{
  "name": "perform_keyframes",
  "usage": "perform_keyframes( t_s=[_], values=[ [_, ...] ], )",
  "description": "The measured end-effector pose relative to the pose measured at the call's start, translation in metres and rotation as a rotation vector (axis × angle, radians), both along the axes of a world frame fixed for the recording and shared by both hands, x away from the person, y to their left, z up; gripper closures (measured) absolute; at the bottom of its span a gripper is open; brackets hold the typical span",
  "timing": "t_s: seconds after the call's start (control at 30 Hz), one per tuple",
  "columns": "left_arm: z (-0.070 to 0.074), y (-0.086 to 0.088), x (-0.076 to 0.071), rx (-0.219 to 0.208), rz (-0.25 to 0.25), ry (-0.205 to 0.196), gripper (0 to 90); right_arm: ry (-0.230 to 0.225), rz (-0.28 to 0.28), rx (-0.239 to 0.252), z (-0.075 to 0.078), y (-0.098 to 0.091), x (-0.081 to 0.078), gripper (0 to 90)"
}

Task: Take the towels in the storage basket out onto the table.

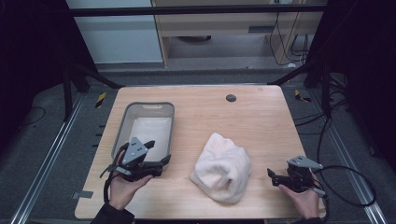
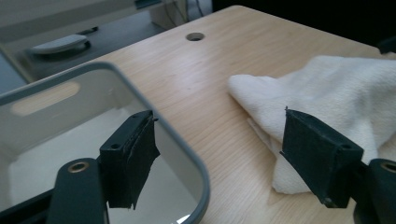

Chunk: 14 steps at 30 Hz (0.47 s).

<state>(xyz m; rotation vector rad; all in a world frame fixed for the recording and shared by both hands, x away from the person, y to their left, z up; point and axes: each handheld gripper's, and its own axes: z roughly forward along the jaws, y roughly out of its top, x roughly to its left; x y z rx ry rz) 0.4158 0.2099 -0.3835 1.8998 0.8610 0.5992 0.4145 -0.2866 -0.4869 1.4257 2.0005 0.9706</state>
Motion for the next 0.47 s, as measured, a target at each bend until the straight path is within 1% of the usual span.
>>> perform_keyframes(
  t_s=[0.1, 0.13, 0.17, 0.2, 0.3, 0.33, 0.37, 0.43, 0.47],
  values=[
    [-0.005, 0.016, -0.006, -0.031, 0.066, -0.005, 27.6, -0.003, -0.001, 0.006, 0.0, 0.0, -0.001, 12.2],
    [-0.007, 0.021, -0.008, -0.044, 0.085, 0.002, 28.5, 0.002, -0.004, 0.011, 0.001, 0.0, -0.001, 12.0],
    [-0.008, 0.026, -0.009, -0.056, 0.1, 0.011, 29.2, -0.004, -0.004, 0.008, 0.0, -0.001, -0.001, 12.0],
    [-0.01, 0.03, -0.01, -0.062, 0.117, 0.013, 29.2, -0.002, -0.006, 0.008, 0.0, -0.001, -0.001, 11.9],
    [-0.017, 0.042, -0.014, -0.071, 0.156, 0.02, 29.9, -0.003, -0.004, 0.006, 0.0, 0.0, -0.001, 11.7],
    [-0.019, 0.045, -0.016, -0.067, 0.17, 0.019, 30.1, 0.0, -0.005, 0.012, 0.001, 0.0, -0.002, 11.7],
    [-0.022, 0.048, -0.017, -0.07, 0.179, 0.017, 30.5, -0.005, -0.005, 0.008, 0.0, -0.001, -0.002, 11.7],
    [-0.026, 0.055, -0.02, -0.078, 0.197, 0.022, 30.8, -0.006, -0.008, 0.009, 0.0, -0.001, -0.002, 11.6],
    [-0.028, 0.059, -0.021, -0.09, 0.205, 0.027, 31.0, -0.007, -0.009, 0.008, 0.0, -0.001, -0.002, 11.5]
  ],
)
